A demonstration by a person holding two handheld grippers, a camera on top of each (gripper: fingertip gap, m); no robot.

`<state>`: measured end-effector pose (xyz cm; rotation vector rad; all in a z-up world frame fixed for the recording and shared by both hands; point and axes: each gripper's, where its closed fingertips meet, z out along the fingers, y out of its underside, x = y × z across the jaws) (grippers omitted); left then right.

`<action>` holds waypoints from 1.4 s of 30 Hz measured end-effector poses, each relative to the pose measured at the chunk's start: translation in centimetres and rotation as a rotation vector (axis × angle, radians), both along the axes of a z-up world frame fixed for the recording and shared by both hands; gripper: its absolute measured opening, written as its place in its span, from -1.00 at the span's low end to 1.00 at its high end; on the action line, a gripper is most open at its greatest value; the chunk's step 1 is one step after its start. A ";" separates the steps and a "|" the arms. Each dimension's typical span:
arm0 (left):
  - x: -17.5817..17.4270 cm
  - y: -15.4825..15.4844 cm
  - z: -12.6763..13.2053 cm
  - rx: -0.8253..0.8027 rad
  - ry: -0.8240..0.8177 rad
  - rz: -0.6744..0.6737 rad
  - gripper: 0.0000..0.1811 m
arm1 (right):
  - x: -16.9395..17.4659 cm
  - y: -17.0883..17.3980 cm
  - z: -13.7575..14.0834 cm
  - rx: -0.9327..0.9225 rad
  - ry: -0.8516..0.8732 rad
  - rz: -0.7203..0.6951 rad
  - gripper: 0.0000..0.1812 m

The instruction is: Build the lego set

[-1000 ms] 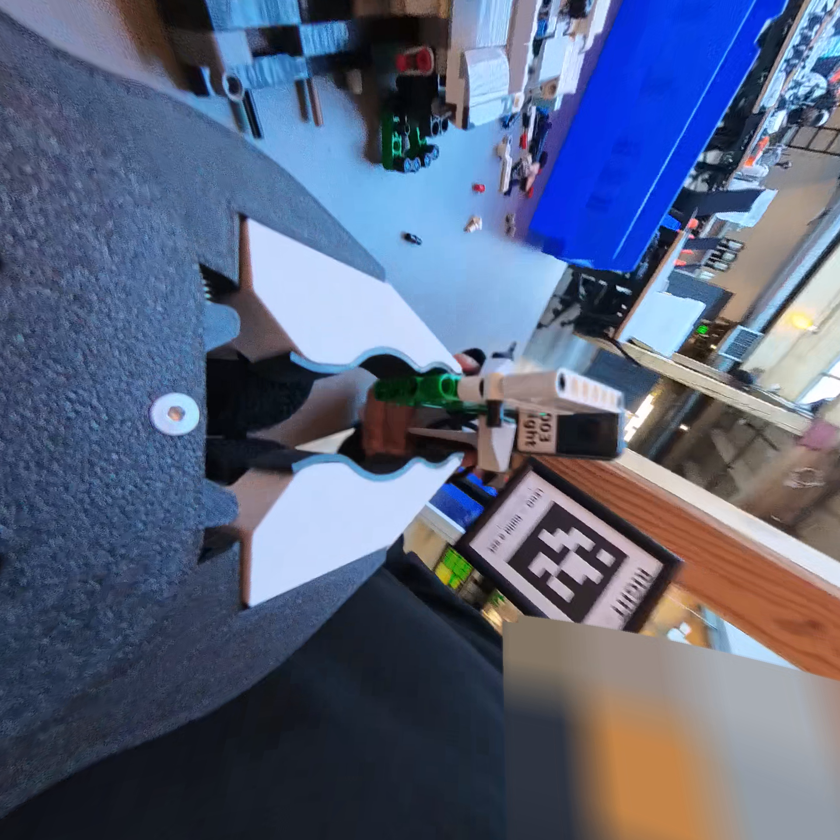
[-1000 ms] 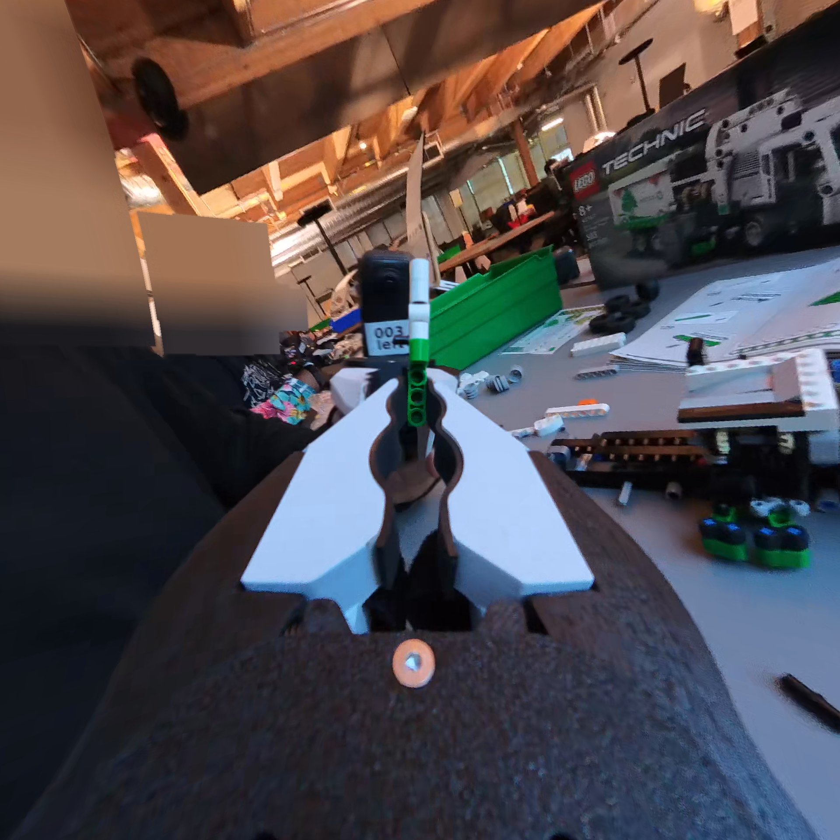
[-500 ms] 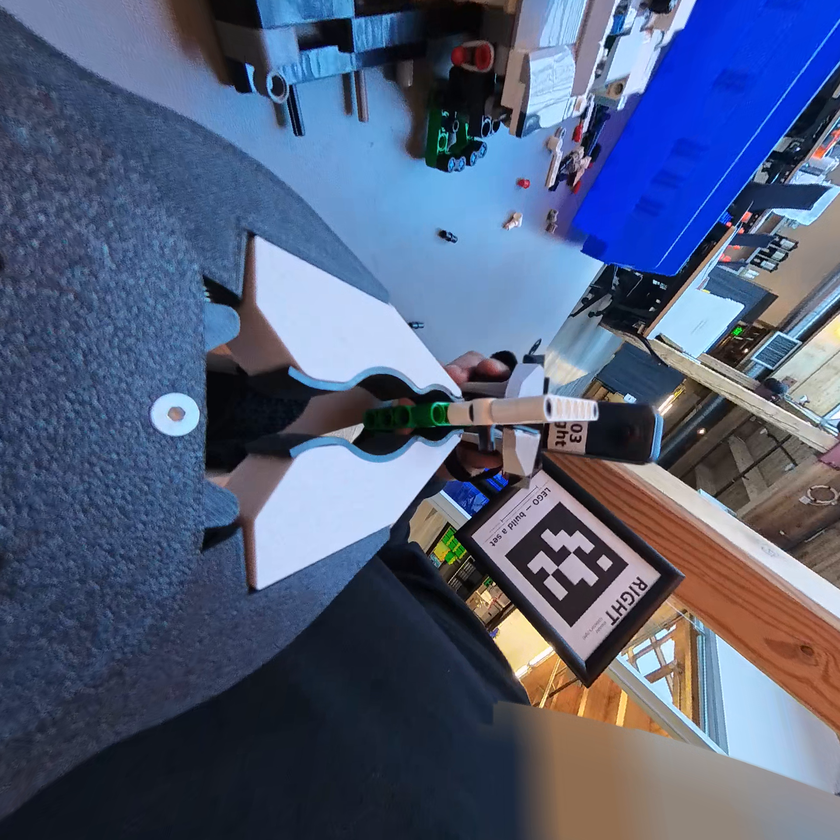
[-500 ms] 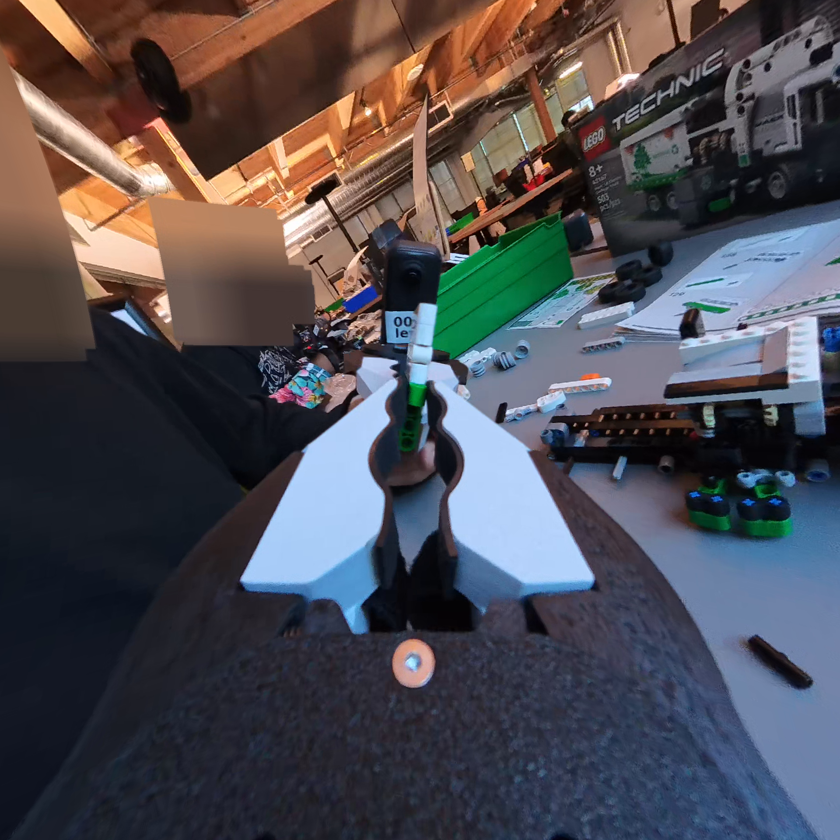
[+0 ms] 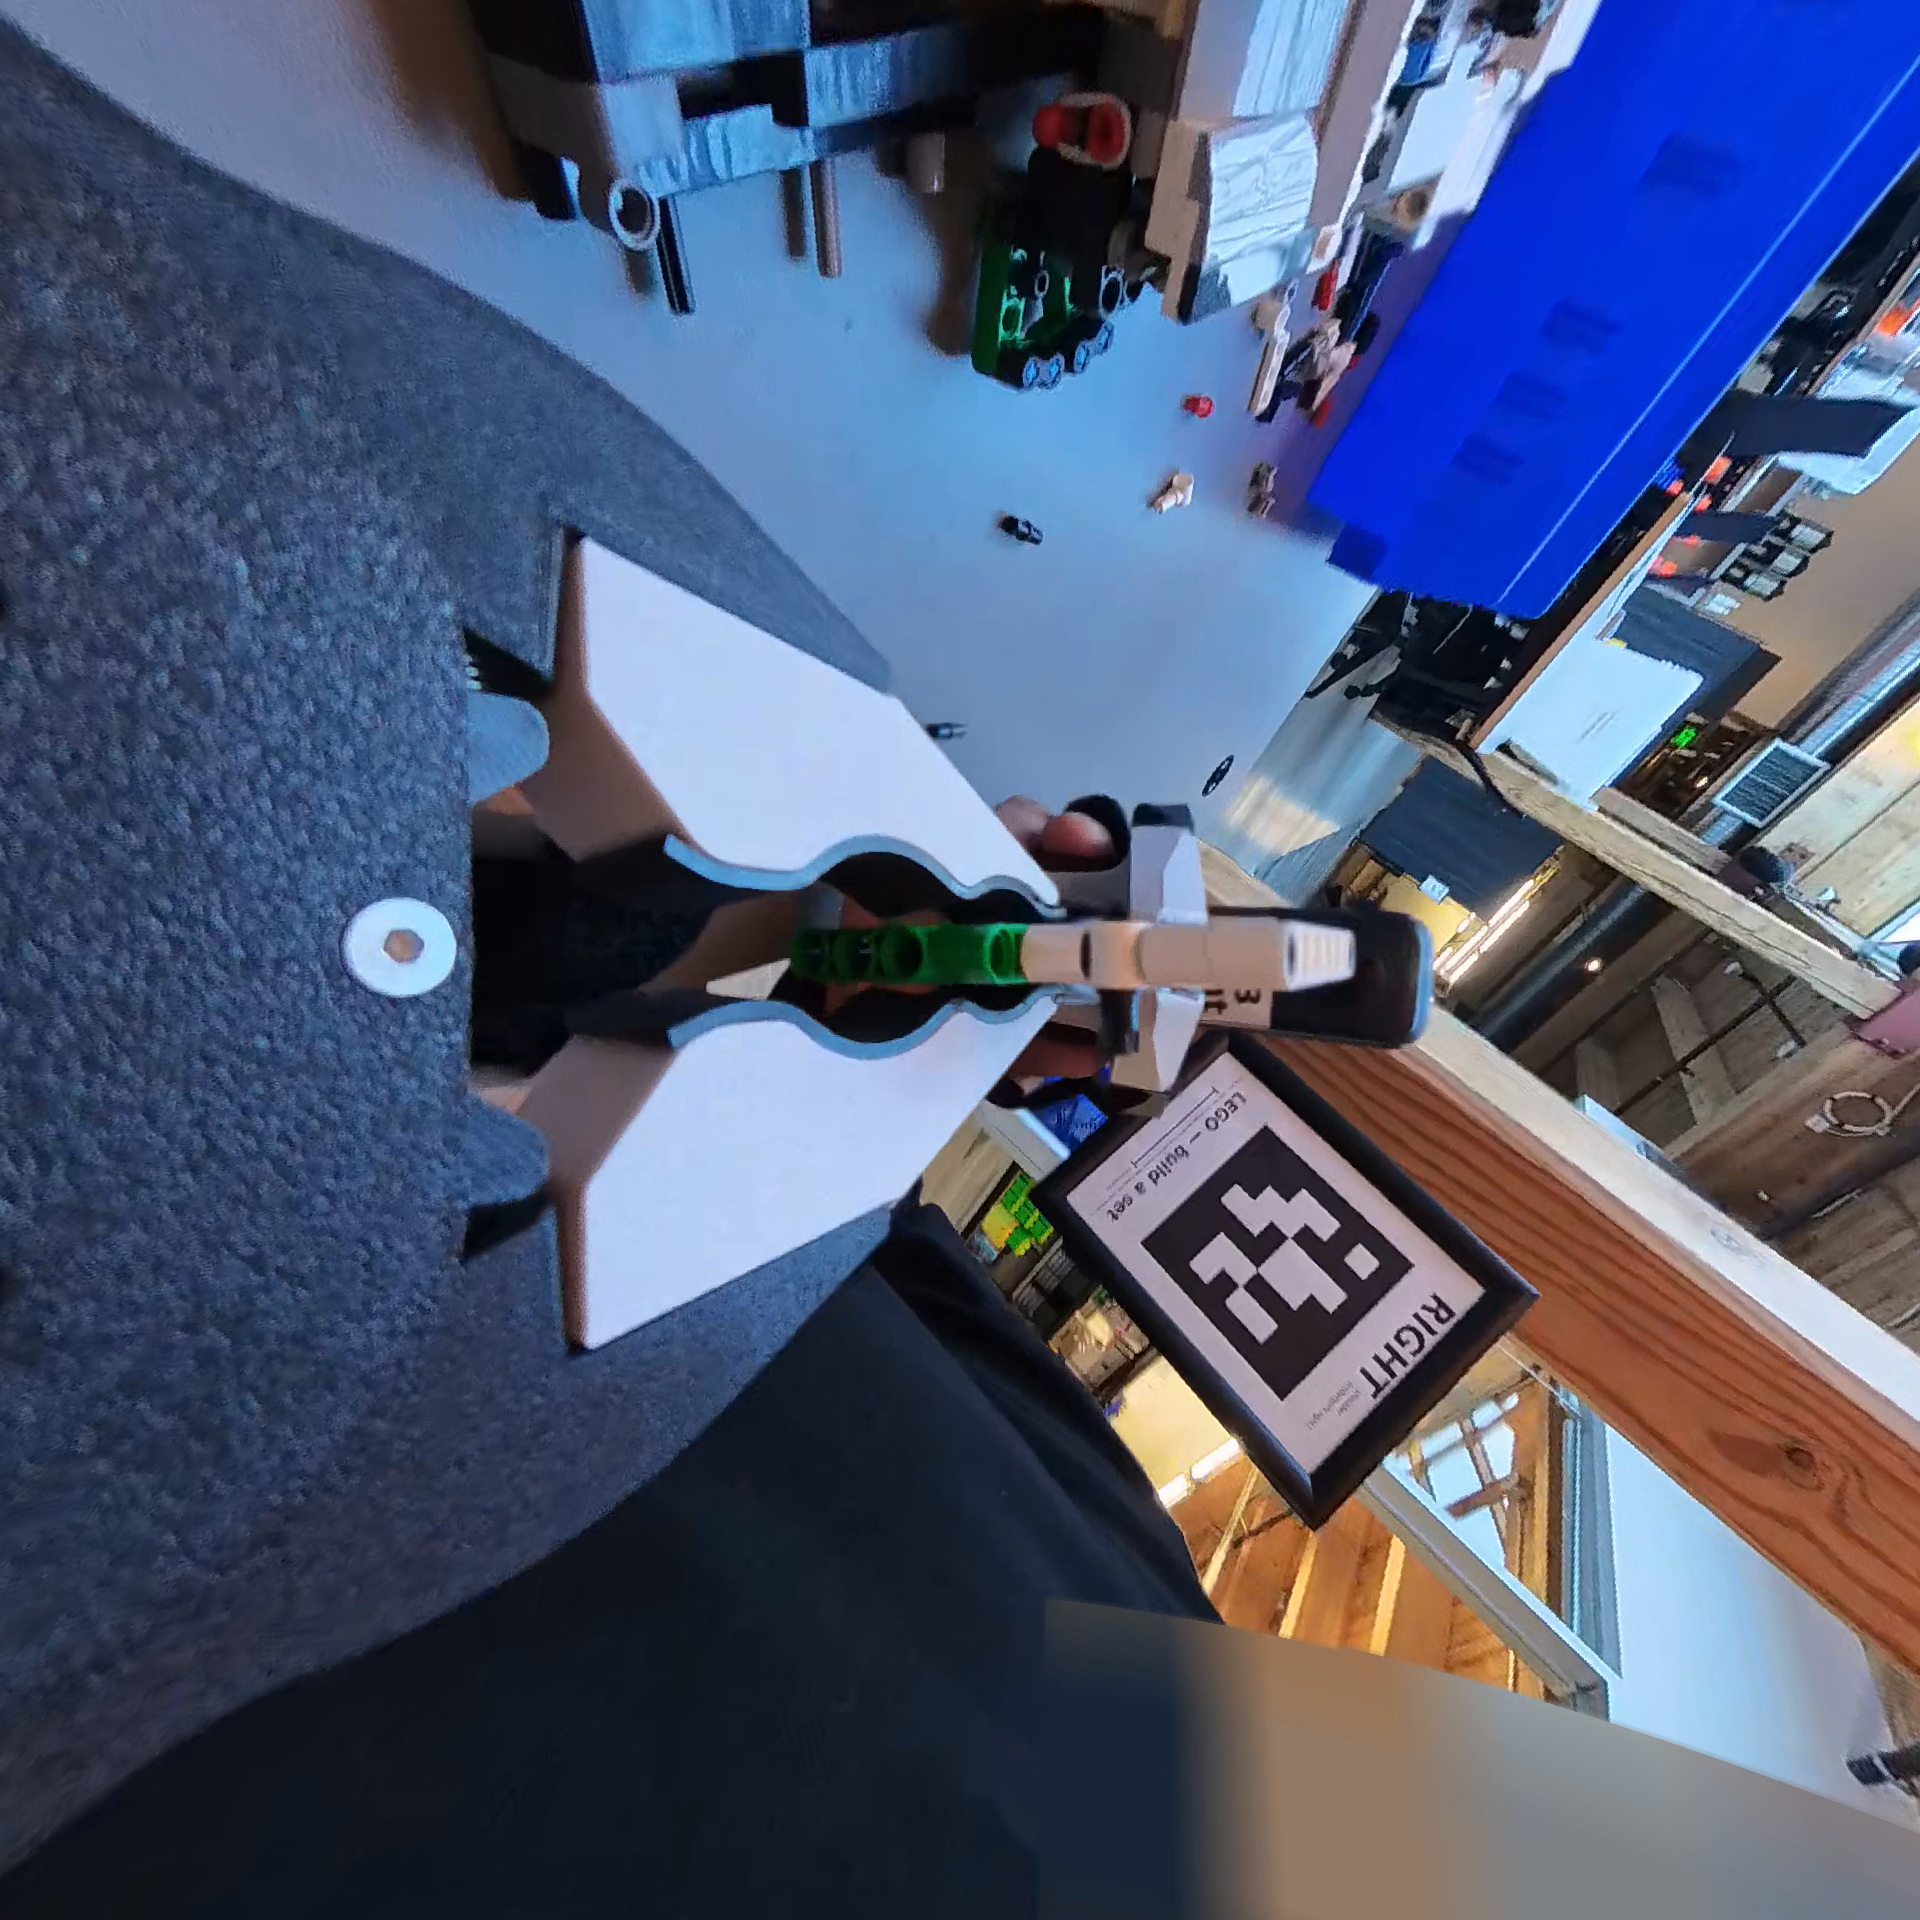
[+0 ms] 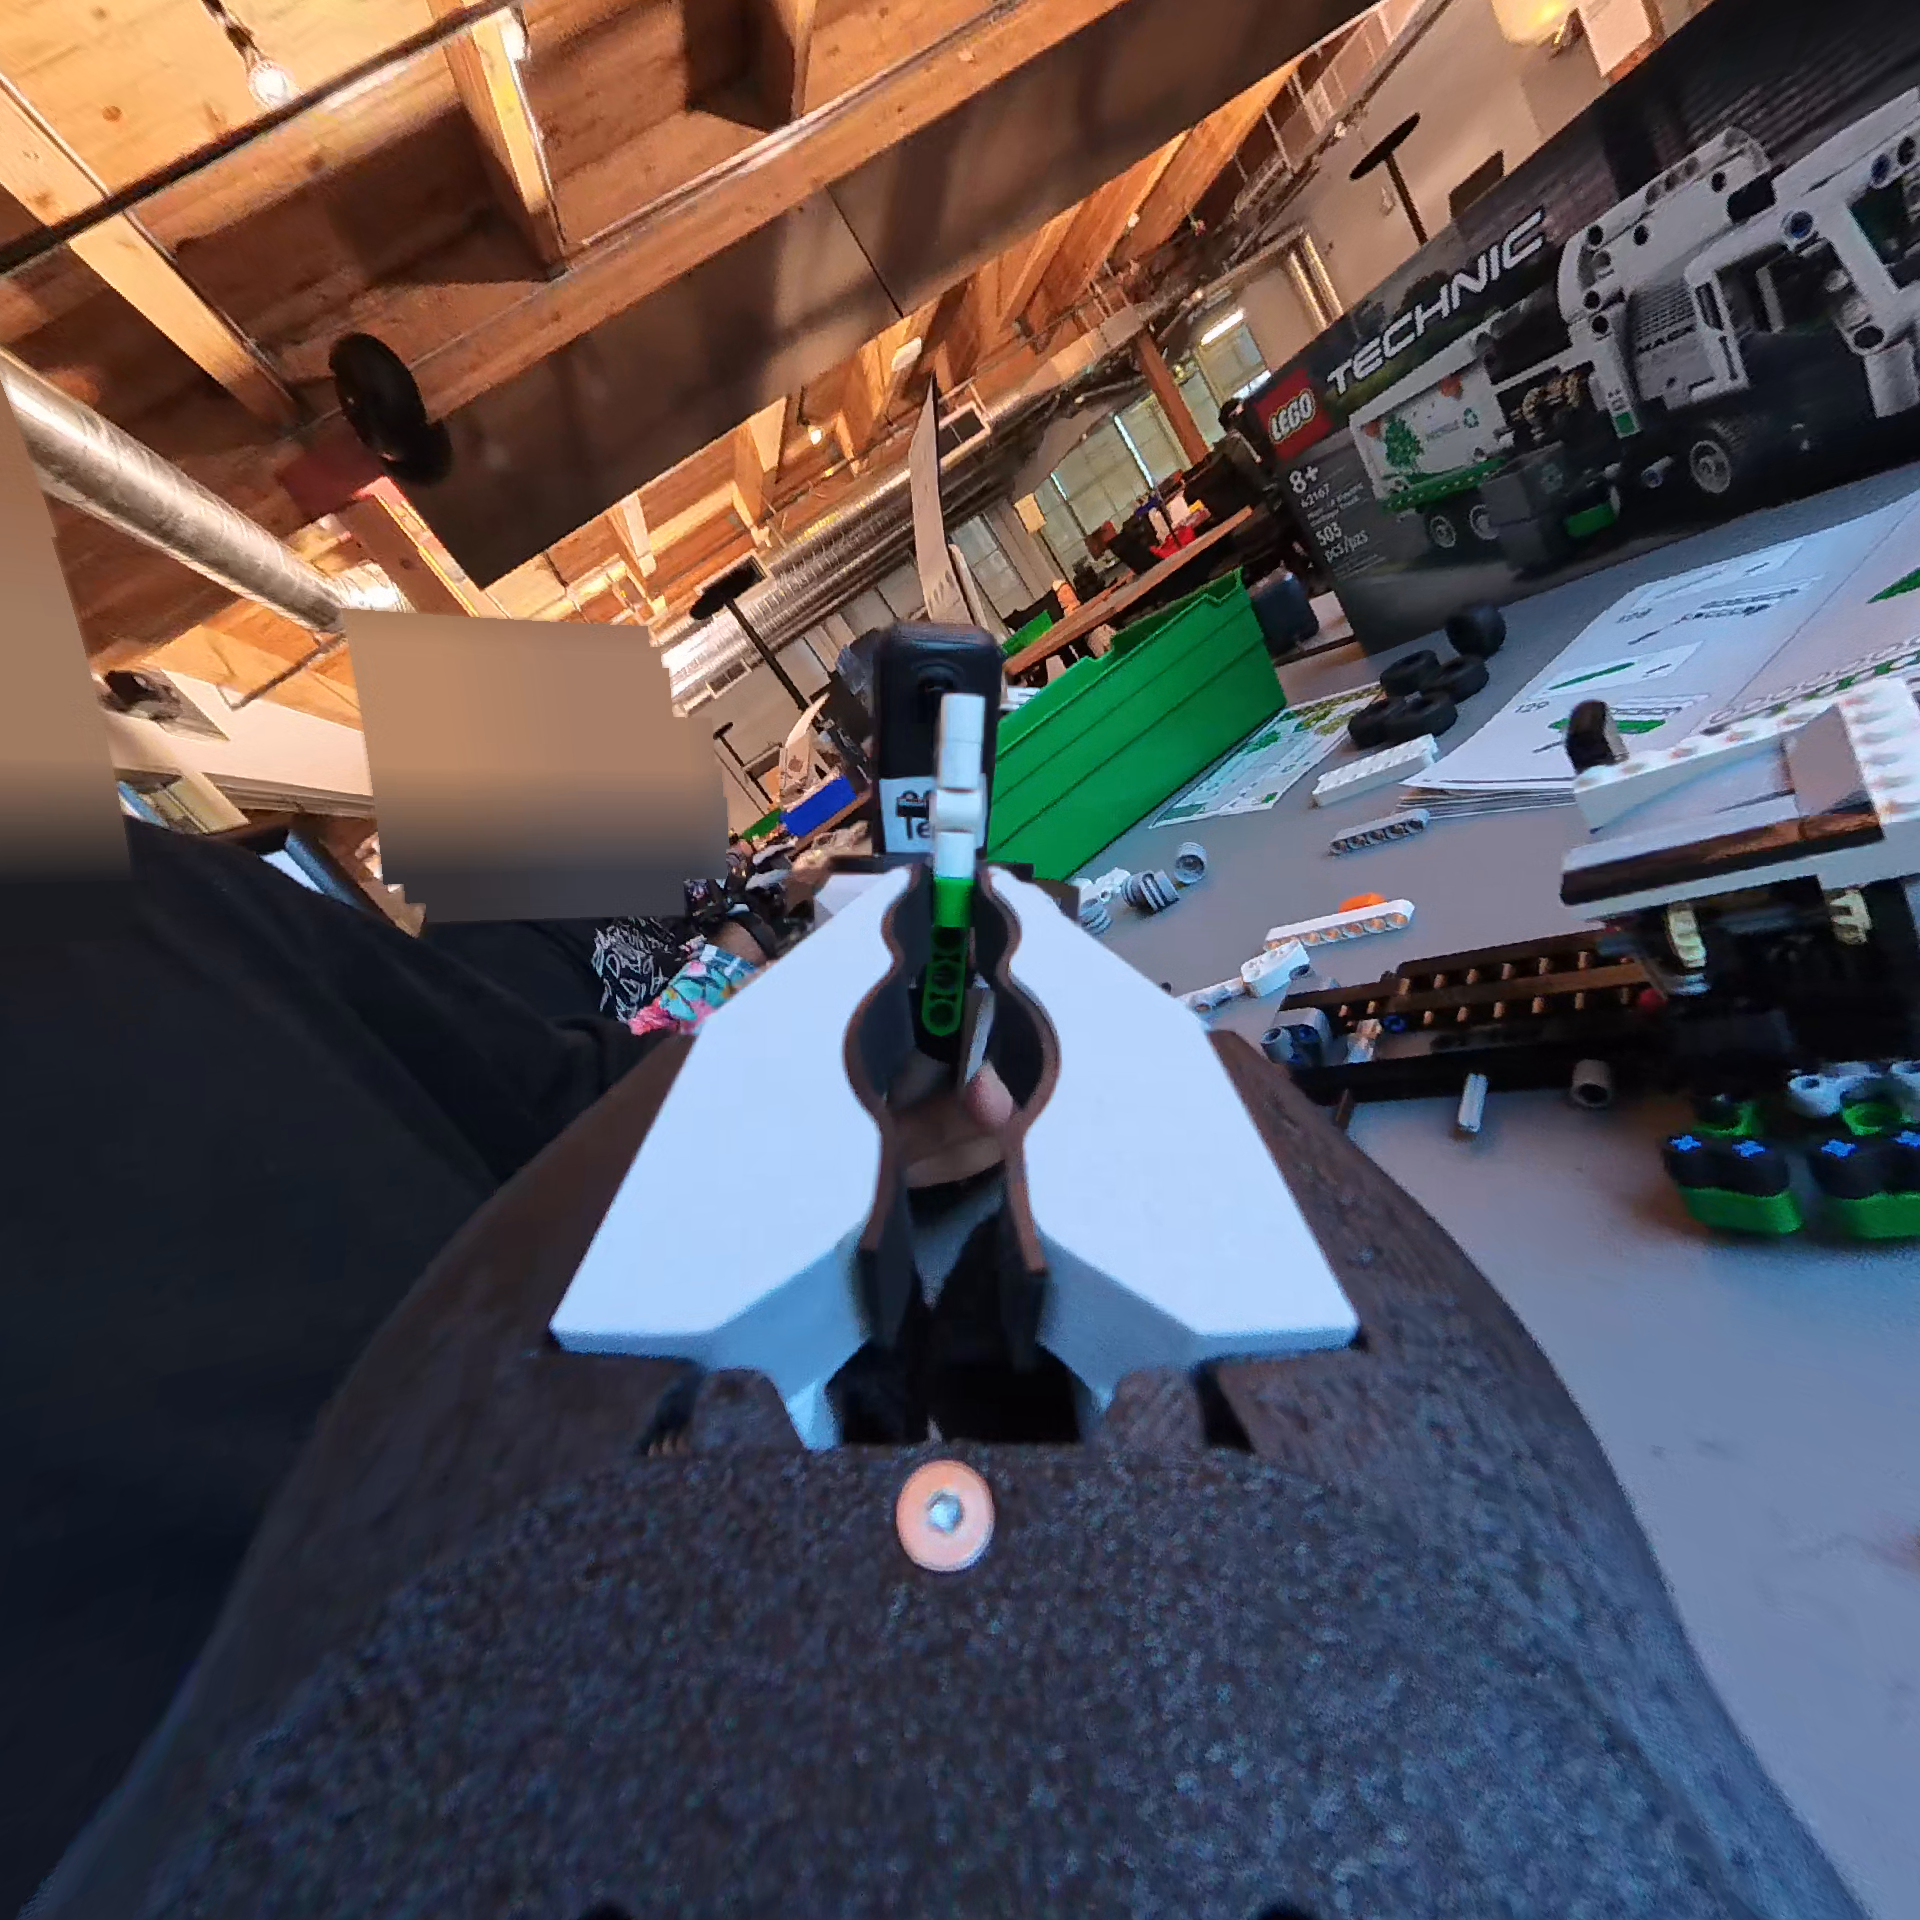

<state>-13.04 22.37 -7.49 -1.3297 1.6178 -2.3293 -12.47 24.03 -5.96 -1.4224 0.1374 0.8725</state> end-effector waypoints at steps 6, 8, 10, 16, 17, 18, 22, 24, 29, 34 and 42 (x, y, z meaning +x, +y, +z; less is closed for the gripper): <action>-0.5 1.5 0.4 -0.011 -0.021 0.005 -0.94 | 6.6 -3.7 -2.1 -0.213 -0.411 -0.088 -0.84; -0.7 2.1 0.7 -0.019 -0.031 0.013 -0.94 | 9.5 -6.1 -6.1 -0.419 -0.622 -0.108 -0.89; -0.6 2.3 0.6 -0.013 -0.029 0.013 -0.94 | 9.3 -7.9 -9.0 -0.526 -0.694 0.001 -0.88; -0.5 2.1 0.3 -0.047 -0.004 -0.018 -0.94 | 7.1 -9.6 -10.8 -0.508 -0.817 0.179 -0.80; -0.6 1.9 0.3 -0.042 -0.003 -0.028 -0.94 | 6.9 -9.8 -11.5 -0.520 -0.848 0.203 -0.80; -0.5 1.8 0.3 -0.038 -0.002 -0.033 -0.93 | 6.6 -9.8 -11.8 -0.519 -0.847 0.223 -0.80; -0.5 1.3 0.1 -0.029 0.002 -0.051 -0.93 | 6.5 -9.7 -12.2 -0.523 -0.835 0.246 -0.81; -0.6 1.2 0.1 -0.021 0.000 -0.058 -0.93 | 6.7 -9.5 -12.3 -0.519 -0.863 0.237 -0.83; -0.6 1.0 -0.1 -0.008 0.003 -0.064 -0.93 | 6.9 -9.3 -12.7 -0.534 -0.896 0.240 -0.89; -0.6 0.9 -0.3 0.004 0.010 -0.065 -0.93 | 6.9 -9.2 -12.9 -0.540 -0.922 0.230 -0.94; -0.1 1.1 -1.0 0.053 0.027 -0.023 -0.93 | 6.6 -9.0 -12.9 -0.529 -0.949 0.228 -0.96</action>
